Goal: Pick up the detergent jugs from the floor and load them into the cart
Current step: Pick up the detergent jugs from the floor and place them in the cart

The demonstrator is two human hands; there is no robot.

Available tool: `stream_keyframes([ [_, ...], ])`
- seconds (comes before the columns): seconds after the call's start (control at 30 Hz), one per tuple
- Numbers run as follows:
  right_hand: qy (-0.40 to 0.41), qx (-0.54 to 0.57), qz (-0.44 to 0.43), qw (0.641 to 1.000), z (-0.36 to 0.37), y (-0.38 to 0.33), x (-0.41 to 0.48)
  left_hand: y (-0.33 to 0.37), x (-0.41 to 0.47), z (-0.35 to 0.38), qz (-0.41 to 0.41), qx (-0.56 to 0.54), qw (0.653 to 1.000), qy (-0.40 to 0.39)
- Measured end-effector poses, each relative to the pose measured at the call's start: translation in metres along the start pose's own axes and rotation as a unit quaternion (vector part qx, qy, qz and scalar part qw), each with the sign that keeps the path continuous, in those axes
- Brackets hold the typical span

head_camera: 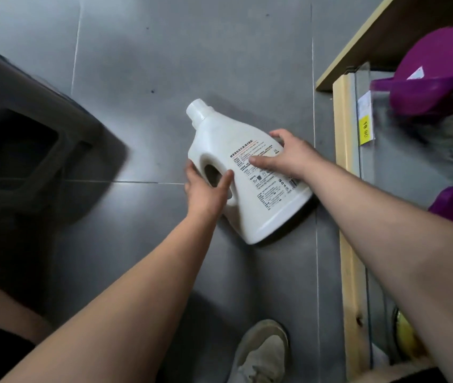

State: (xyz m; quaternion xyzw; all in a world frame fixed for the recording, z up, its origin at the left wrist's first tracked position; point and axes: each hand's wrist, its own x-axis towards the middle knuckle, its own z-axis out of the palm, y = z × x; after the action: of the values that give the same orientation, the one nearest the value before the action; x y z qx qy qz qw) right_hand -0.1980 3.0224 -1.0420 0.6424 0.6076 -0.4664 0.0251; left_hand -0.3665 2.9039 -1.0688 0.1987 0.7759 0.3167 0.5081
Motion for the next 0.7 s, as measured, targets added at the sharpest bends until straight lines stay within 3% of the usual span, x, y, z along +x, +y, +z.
stream_keyframes([
  [0.3,0.002,0.105,0.11,0.988,0.02,0.016,-0.015,0.007,0.024,-0.02,0.013,0.078,0.995,-0.057],
  [0.47,-0.033,0.056,0.176,0.982,0.048,0.011,-0.03,0.023,0.042,-0.047,0.029,0.148,0.982,-0.116],
  [0.57,-0.061,0.066,0.174,0.981,0.048,0.011,-0.028,0.028,0.046,-0.057,0.027,0.169,0.975,-0.143],
  [0.7,-0.045,0.175,0.155,0.971,0.058,0.019,-0.027,0.026,0.046,-0.059,0.015,0.15,0.979,-0.136],
])
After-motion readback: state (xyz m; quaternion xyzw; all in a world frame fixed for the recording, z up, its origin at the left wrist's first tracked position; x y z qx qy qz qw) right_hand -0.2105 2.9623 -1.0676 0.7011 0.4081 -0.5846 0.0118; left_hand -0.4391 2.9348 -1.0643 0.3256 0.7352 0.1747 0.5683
